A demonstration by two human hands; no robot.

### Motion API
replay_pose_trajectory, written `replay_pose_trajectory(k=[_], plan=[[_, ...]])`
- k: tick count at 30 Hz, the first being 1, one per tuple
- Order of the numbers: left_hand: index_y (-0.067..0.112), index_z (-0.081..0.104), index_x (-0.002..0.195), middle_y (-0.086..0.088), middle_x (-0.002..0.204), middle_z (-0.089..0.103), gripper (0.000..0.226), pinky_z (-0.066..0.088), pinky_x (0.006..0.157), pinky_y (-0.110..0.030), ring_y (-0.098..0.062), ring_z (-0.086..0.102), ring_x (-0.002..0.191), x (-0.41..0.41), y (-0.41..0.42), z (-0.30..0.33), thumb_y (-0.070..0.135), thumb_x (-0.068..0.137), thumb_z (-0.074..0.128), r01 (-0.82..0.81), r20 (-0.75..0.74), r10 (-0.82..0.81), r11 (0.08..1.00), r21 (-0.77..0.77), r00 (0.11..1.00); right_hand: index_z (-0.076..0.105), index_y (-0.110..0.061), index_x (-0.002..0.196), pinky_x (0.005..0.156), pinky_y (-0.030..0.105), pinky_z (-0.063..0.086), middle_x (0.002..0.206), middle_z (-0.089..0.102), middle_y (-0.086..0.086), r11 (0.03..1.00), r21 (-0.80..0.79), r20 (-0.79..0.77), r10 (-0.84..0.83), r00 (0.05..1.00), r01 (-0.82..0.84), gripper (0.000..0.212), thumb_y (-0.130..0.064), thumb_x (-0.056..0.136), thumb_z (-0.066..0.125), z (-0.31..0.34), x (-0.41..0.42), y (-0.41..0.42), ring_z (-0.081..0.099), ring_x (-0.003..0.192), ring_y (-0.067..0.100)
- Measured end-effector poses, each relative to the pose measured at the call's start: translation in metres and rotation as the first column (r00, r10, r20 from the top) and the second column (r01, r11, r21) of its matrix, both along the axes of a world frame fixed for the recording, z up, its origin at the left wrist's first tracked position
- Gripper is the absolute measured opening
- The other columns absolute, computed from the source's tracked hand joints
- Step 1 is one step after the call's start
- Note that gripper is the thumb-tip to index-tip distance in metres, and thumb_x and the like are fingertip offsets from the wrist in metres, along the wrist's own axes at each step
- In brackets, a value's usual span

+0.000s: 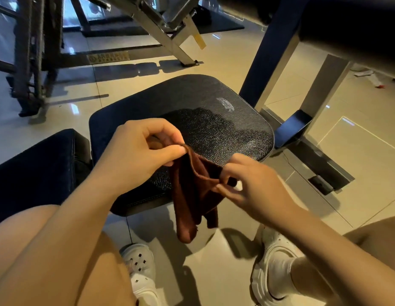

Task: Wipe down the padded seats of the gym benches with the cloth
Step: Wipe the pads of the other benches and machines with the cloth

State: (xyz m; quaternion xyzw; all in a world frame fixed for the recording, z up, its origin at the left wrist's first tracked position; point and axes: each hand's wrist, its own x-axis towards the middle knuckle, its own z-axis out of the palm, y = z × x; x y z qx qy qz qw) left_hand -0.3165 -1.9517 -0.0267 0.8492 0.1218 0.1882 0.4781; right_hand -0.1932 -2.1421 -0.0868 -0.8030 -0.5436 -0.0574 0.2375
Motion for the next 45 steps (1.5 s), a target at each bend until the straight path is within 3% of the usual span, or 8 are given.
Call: replay_pose_trajectory(k=[8,16,21,25,27,34,40,45], plan=[[0.046,0.064,0.084,0.017,0.091,0.065,0.023,0.053,0.077,-0.03,-0.003,0.063,0.085,-0.014,0.016,0.003,0.024,0.085,0.064,0.134,-0.186,-0.071,0.926,0.352,0.98,0.055,-0.019,0.077,0.063,0.037,0.047,0.082,0.055,-0.004,0.995,0.088,-0.159,0.051,0.986,-0.037,0.014,-0.019,0.082,0.067,0.038,0.02,-0.022,0.049,0.075,0.01],[0.035,0.067,0.082,0.017,0.081,0.069,0.023,0.053,0.069,-0.017,-0.003,0.066,0.077,-0.01,0.003,-0.003,0.012,0.083,0.071,0.24,-0.26,-0.18,0.946,0.22,0.949,0.041,-0.031,0.069,0.055,0.016,0.031,0.068,0.049,-0.011,0.996,0.031,-0.21,-0.078,0.974,0.087,0.032,-0.037,0.074,0.072,0.047,0.024,-0.036,0.047,0.071,0.003],[0.028,0.066,0.072,0.005,0.075,0.07,0.023,0.056,0.07,-0.033,-0.012,0.066,0.07,0.0,-0.01,-0.011,0.044,0.06,0.078,0.177,-0.221,-0.151,0.979,0.105,0.964,0.044,-0.03,0.075,0.055,0.024,0.035,0.069,0.052,-0.011,0.985,0.023,-0.293,-0.158,0.943,0.172,0.037,-0.034,0.07,0.08,0.045,0.027,-0.047,0.047,0.068,0.004],[0.032,0.066,0.082,0.0,0.077,0.068,0.024,0.059,0.07,-0.039,-0.019,0.068,0.068,0.008,-0.012,-0.014,0.017,0.071,0.081,0.044,-0.085,-0.044,0.999,-0.001,0.995,0.058,-0.032,0.082,0.059,0.025,0.043,0.078,0.06,-0.015,0.989,-0.033,-0.491,-0.144,0.859,0.147,0.031,-0.053,0.063,0.071,0.054,0.028,-0.054,0.054,0.075,0.005],[0.035,0.067,0.089,0.002,0.077,0.068,0.031,0.058,0.073,-0.034,-0.016,0.068,0.07,0.026,-0.011,-0.011,0.012,0.073,0.081,-0.036,-0.016,0.036,0.999,0.035,0.999,0.063,-0.029,0.076,0.062,0.024,0.043,0.075,0.063,-0.014,0.979,-0.032,-0.533,-0.187,0.825,0.201,0.017,-0.041,0.072,0.075,0.059,0.045,-0.045,0.056,0.075,0.004],[0.042,0.063,0.085,0.02,0.076,0.063,0.027,0.052,0.084,-0.039,-0.008,0.061,0.082,0.1,-0.009,-0.058,0.022,0.077,0.079,-0.222,-0.069,0.241,0.951,0.216,0.968,0.064,-0.018,0.115,0.09,0.042,0.047,0.123,0.054,0.006,0.757,-0.084,0.029,-0.648,0.761,0.648,0.027,-0.03,0.09,0.065,0.007,0.076,0.021,0.049,0.113,0.027],[0.037,0.063,0.101,0.017,0.084,0.065,0.038,0.044,0.088,-0.029,-0.006,0.059,0.093,0.107,-0.001,-0.082,0.012,0.077,0.078,-0.32,0.048,0.316,0.939,0.129,0.947,0.058,-0.019,0.134,0.113,0.041,0.012,0.141,0.055,0.006,0.801,-0.04,0.042,-0.596,0.802,0.597,0.056,-0.047,0.097,0.027,-0.044,0.04,0.04,0.047,0.133,0.029],[0.039,0.062,0.099,0.016,0.081,0.067,0.043,0.042,0.085,-0.017,-0.002,0.062,0.087,0.102,-0.002,-0.083,0.004,0.078,0.074,-0.296,0.045,0.293,0.95,0.099,0.955,0.054,-0.018,0.138,0.113,0.043,0.018,0.144,0.052,0.005,0.861,-0.011,0.007,-0.508,0.861,0.508,0.053,-0.041,0.097,0.031,-0.045,0.017,0.039,0.044,0.136,0.026]])
